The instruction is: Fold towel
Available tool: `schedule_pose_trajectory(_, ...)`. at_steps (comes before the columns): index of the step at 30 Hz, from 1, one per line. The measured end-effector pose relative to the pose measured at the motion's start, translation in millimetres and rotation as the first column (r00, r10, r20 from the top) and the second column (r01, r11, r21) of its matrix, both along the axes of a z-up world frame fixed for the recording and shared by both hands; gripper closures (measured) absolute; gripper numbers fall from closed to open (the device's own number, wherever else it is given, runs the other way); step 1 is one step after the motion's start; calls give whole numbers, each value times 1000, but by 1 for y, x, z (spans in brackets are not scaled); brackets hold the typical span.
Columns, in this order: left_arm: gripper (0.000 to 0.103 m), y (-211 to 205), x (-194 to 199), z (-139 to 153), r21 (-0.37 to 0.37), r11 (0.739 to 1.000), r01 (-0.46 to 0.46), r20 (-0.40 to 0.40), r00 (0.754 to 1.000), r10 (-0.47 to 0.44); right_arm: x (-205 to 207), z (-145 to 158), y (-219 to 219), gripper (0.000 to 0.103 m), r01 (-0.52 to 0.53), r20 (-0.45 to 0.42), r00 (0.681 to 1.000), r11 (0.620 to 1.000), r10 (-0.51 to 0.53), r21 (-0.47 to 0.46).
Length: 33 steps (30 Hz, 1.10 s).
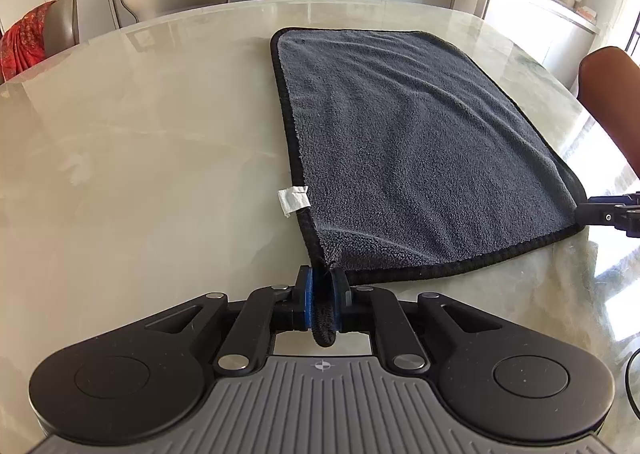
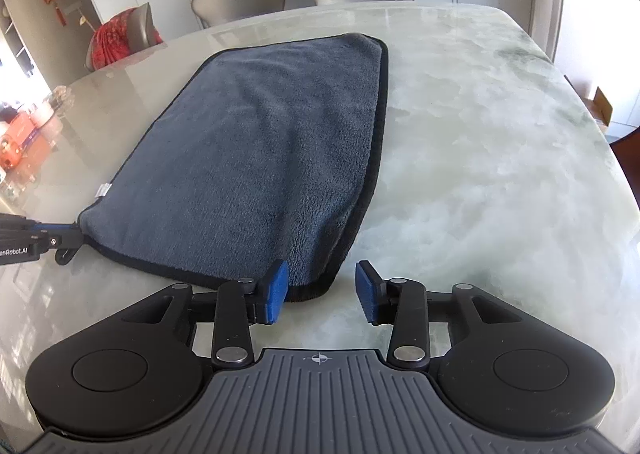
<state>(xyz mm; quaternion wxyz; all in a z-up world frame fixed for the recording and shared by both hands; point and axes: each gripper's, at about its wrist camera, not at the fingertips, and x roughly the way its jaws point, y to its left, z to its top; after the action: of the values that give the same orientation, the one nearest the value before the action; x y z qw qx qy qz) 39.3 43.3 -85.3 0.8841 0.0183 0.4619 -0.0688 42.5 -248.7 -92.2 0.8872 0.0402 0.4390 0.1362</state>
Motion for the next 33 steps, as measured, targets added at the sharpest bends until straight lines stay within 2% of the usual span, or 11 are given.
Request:
schedule_pose_trajectory(2,93,0,0,0,4,1000,0,0,1000,0,1,-1,2,51,3,4,1000,1000,-3,-2)
schedule_pose_trajectory(6,78,0,1,-2,24,1000,-17,1,1000,17,3,-1,8,38,-33,0,999,999,33,-12)
schedule_pose_trajectory(11,68,5,2,-3,8,999,-47,-12,999,47,10,1,4,38,6,-35,999,1000,-5,23)
schedule_pose_trajectory(16,43,-2,1,-5,10,1000,-25,-23,999,25,15,1,-5,39,46,-60,997,996,-41,81)
schedule_pose_trajectory(17,39,-5,1,-5,17,1000,-19,-24,1000,20,15,1,-6,46,55,-58,997,995,-50,86)
schedule_pose_trajectory(18,37,-7,1,-6,22,1000,-16,-25,1000,16,14,1,-8,69,62,-56,997,994,-57,95)
schedule_pose_trajectory(20,36,-9,2,-6,31,999,-11,-28,1000,12,15,-3,-14,91,79,-72,995,987,-70,138)
schedule_pose_trajectory(24,32,-10,4,-7,33,999,3,-33,999,-2,13,-7,-21,92,109,-73,993,977,-97,186)
schedule_pose_trajectory(31,30,-11,9,-8,38,999,6,-40,999,-4,10,3,-11,99,73,-18,997,989,-72,127)
schedule_pose_trajectory(32,38,-11,9,-8,36,999,10,-35,999,-9,9,5,-12,99,75,-12,997,988,-74,135)
schedule_pose_trajectory(33,54,-11,9,-7,31,999,16,-29,999,-15,8,7,-12,99,79,-7,997,986,-79,146)
